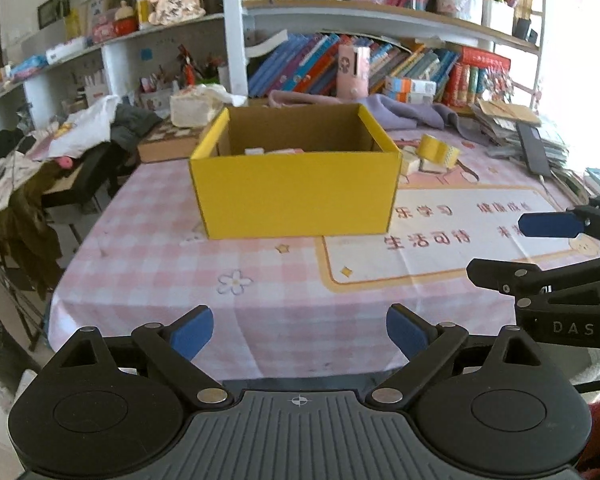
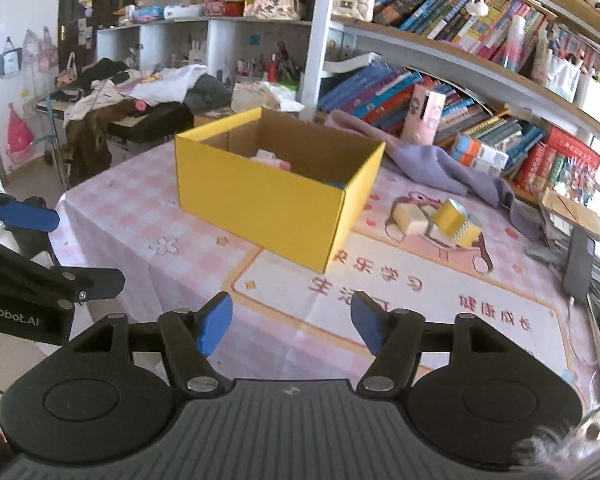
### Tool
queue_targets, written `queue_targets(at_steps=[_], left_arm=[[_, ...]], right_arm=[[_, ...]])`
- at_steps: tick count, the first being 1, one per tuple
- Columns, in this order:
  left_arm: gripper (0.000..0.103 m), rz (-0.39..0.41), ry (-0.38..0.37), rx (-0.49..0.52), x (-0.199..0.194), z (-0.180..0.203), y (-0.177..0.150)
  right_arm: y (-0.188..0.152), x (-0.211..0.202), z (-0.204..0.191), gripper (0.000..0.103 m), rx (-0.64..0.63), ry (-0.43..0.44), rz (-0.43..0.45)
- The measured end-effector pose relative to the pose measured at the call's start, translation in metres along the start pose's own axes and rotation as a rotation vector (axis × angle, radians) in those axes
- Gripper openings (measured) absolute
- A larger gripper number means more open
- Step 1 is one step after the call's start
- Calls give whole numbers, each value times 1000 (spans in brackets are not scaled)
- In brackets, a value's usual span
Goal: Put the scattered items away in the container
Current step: 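Withdraw both tools from the box and move toward the tape and blocks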
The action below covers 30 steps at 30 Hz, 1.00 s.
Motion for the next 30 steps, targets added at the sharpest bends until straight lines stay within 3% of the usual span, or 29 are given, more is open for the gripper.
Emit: queue_targets(at_steps=[17,30], left_arm=[[96,-51,-178,76,25,60,-5],[96,-90,-332,134,62,124,2]], right_arm=[[-24,-9,37,73,12,-119,-73],[-46,-12,96,74,40,-245,-144]])
Point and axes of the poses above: each gripper's, at about its wrist camera, not at the fingertips, and x roughly the way its jaws point, z to its right, y to its top, the point moved 8 cm from there along x, roughly the way its jaws point, and after that the axes turned 13 degrees about z, right-handed, at the moved point
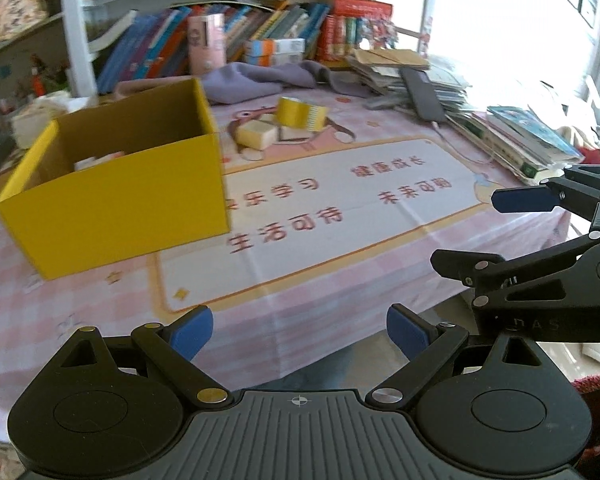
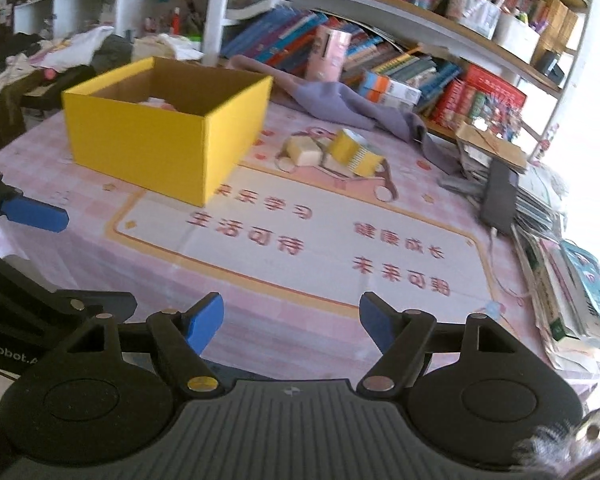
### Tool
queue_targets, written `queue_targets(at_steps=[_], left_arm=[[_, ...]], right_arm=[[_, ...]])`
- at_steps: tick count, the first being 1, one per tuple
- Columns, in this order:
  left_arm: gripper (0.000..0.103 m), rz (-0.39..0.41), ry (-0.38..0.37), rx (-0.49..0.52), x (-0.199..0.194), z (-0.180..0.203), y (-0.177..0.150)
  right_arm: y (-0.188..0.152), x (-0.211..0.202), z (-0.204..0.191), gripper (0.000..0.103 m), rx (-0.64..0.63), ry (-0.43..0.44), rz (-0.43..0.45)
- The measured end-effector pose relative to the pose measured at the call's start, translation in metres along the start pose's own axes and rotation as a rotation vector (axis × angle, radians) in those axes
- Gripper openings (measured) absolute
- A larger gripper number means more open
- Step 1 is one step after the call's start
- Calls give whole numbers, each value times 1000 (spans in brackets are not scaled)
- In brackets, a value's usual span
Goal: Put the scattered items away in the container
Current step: 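Withdraw both tools from the box and move toward the tape and blocks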
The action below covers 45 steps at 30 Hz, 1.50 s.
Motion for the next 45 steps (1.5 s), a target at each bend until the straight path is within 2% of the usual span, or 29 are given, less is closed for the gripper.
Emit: queue_targets(at_steps=[8,22,31,39,45], left_arm=[[96,-7,-54,52,31,21,15],[96,60,-4,93,61,21,48],[96,78,2,89,98,27,79],[96,70,59,70,131,29,102],[96,42,137,69,163,22,115]], right_arm=[[-4,17,38,74,42,-57,-22],[24,59,57,73,41,-6,30],[41,92,90,73,41,4,33],[59,127,124,73,42,59,49],[72,165,149,77,87,120,49]])
Point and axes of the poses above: each gripper's, at about its wrist camera, not at the fingertips, and x roughly the way its jaws point, z to its right, y to its top, the point moved 8 cm from there along x, roughly the way its jaws point, and after that the axes turned 13 degrees about z, right-handed, at the moved point
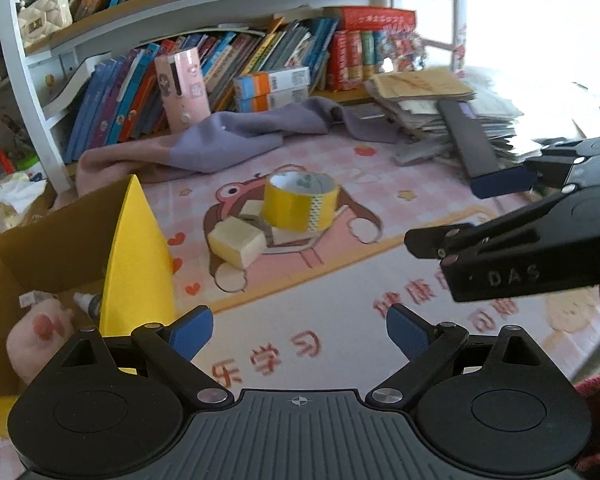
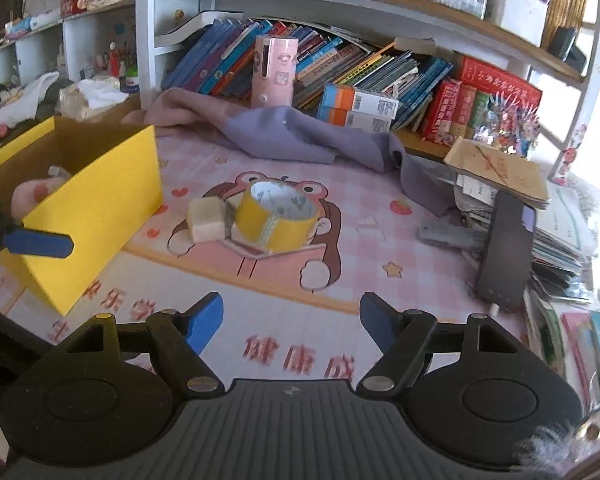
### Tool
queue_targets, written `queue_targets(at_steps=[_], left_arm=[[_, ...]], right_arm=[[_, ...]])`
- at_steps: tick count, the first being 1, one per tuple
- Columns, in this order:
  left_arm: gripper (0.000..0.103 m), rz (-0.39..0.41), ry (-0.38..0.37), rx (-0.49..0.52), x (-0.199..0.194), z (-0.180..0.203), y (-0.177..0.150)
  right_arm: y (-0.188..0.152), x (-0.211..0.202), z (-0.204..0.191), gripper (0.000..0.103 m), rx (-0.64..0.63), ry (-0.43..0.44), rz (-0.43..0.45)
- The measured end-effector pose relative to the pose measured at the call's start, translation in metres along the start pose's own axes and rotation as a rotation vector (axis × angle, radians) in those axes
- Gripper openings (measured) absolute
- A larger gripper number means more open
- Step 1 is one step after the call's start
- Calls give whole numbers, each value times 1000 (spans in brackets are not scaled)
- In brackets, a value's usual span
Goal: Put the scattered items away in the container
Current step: 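Withdraw both tools from the box and move toward the tape and blocks, then grasp the white block with the left tool while the right tool grasps the yellow tape roll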
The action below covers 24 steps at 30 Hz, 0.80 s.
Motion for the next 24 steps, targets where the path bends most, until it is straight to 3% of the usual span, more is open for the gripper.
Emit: queue_targets(at_steps=[9,12,24], left_arm=[[96,-57,118,-12,50,-10,10],[96,-73,146,12,65,-10,10],[96,-119,217,-3,100,-27,12]], right_arm=[[13,78,18,94,112,140,-35],[16,109,22,101,163,149,-48],[11,187,16,103,177,232,-41]])
Point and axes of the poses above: each gripper's, at about its wrist camera, not at the fingertips, and x roughly the way its jaws point, z to its right, y to its top, the point moved 8 cm from there along x, roughly the way its jaws point, and after that the axes turned 13 degrees about z, right-handed, at the moved point
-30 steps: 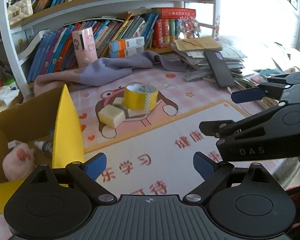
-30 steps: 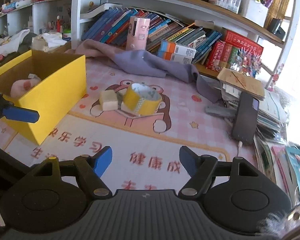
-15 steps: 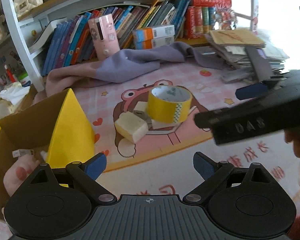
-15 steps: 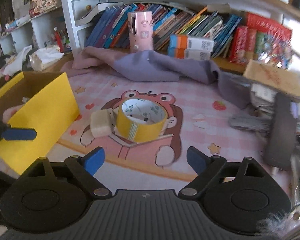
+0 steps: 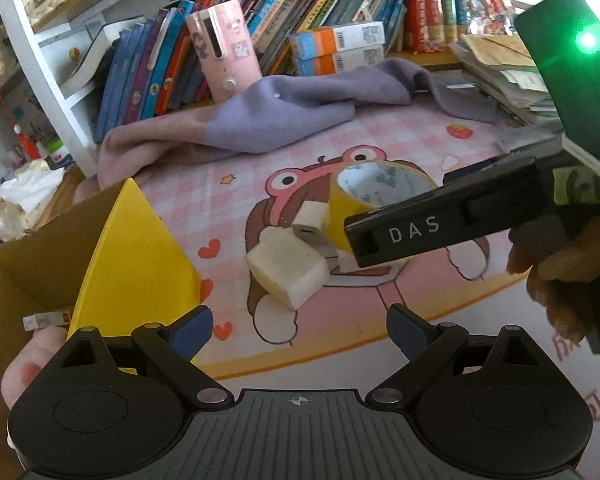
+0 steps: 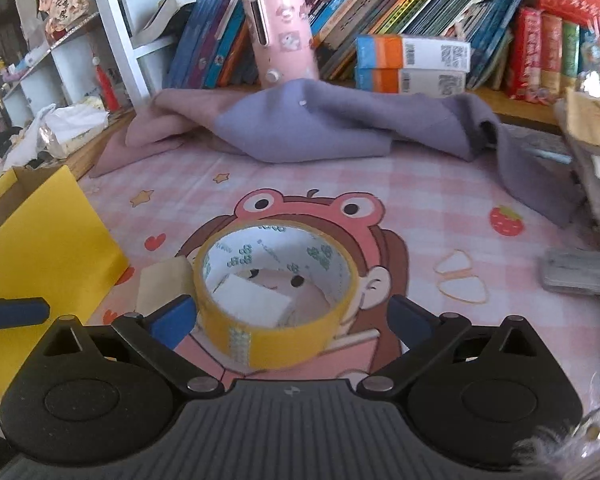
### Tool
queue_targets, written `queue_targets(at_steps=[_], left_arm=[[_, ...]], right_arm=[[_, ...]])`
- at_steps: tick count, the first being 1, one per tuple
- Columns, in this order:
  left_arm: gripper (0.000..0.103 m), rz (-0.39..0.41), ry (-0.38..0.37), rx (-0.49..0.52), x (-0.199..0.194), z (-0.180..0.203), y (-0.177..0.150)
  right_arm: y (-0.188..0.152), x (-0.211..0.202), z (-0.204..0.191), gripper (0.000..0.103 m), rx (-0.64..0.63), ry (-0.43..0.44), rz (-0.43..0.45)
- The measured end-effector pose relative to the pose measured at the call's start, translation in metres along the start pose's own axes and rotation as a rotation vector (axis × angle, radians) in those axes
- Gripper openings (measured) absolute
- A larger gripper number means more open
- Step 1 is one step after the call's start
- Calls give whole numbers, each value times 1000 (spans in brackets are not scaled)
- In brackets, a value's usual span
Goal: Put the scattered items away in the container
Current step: 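Grasp the white block with the left tool while the right tool grasps the yellow tape roll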
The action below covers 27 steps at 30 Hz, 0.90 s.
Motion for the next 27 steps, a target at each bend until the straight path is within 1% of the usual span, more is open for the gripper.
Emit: queue_targets(at_steps=[4,5,6,8,10,13,15,17,18,20,25,26,27], left_arm=[[96,1,30,-19,9,-4,1],[96,2,39,-18,12,-4,1],[95,3,45,-16,14,-4,2],[95,6,51,-15,19,-4,2],[95,12,70,-17,25,-5,5],[93,20,97,-15,36,-6,9],[87,14,106,-10,45,-6,11],[85,6,107,-27,54,-7,12],[81,4,112,-40,59,-8,12],[76,-32,124,-67,69,-11,9],[72,-75,127,-181,83,-19,3],[68,-74,125,-207,84,-19,3],[61,-74,119,-224,84,-19,2]], right_arm=[[1,11,-1,103,26,35,32],[1,12,-2,101,34,51,40],[2,13,-2,94,42,63,47],[4,12,-1,92,54,66,55],[7,4,4,91,88,53,80],[15,-16,15,91,118,13,143],[18,-30,24,91,117,-23,169],[19,-40,33,91,124,-51,175],[19,-44,37,91,131,-60,172],[17,-50,43,91,145,-70,160],[12,-67,48,91,164,-68,150],[11,-70,47,91,164,-65,148],[10,-72,47,91,163,-61,145]])
Point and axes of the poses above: each gripper's, at about its wrist camera, not at the fingertips, and x roughly the way its jaws point, z to its right, y to its top, the point moved 8 cm from there along x, roughly the way its jaws point, and after that the axes turned 13 degrees about z, right-handed, at the moved point
